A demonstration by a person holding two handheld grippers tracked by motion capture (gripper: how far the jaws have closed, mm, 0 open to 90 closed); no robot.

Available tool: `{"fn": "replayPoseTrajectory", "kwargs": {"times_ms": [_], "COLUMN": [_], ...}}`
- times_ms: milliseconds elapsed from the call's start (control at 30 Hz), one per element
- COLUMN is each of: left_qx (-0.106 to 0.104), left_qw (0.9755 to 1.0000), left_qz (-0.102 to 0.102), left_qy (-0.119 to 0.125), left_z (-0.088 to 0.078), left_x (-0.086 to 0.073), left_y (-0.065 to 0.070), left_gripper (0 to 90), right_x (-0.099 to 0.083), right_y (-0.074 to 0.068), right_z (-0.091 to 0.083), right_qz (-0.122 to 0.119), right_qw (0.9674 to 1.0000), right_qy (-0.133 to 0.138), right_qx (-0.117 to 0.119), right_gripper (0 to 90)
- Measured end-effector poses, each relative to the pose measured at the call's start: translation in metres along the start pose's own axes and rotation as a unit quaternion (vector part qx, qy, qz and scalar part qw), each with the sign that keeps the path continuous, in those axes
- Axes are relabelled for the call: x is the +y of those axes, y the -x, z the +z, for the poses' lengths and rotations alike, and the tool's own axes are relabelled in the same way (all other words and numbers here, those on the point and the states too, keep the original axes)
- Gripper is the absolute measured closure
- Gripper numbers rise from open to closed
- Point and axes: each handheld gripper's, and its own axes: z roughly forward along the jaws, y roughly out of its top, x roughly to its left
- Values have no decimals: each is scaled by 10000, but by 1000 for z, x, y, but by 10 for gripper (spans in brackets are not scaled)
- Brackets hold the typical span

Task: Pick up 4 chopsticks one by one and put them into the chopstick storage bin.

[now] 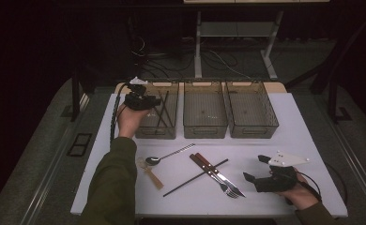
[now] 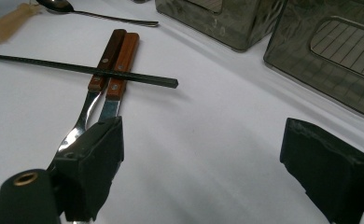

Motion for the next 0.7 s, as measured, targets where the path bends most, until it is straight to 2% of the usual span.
{"fn": "replayPoseTrajectory", "kwargs": {"times_ms": [133, 233, 333, 400, 467, 700], "left_qx": [-168, -221, -368, -486, -508, -667], "left_qw": [9998, 9995, 9990, 9985, 9980, 9961], "left_qz": [74, 237, 232, 239, 369, 572], "left_qy": [44, 22, 106, 42, -30, -31], "left_z": [-7, -15, -20, -23, -27, -38], "left_x": [-3, -5, -9, -12, -15, -23], "left_y": [5, 10, 17, 21, 27, 48], "left_gripper": [557, 529, 493, 461, 440, 377], "right_x": [0, 0, 0, 0, 0, 0], "right_y": [0, 0, 0, 0, -1, -1], "right_z": [0, 0, 1, 1, 1, 2], "right_qz": [-12, 3, -18, -19, -16, -37], "right_qw": [10000, 10000, 10000, 10000, 10000, 10000], "right_qy": [24, 10, 5, 3, 3, -24], "right_qx": [-17, -14, -13, -20, -25, -30], "right_gripper": [135, 136, 136, 136, 136, 136]}}
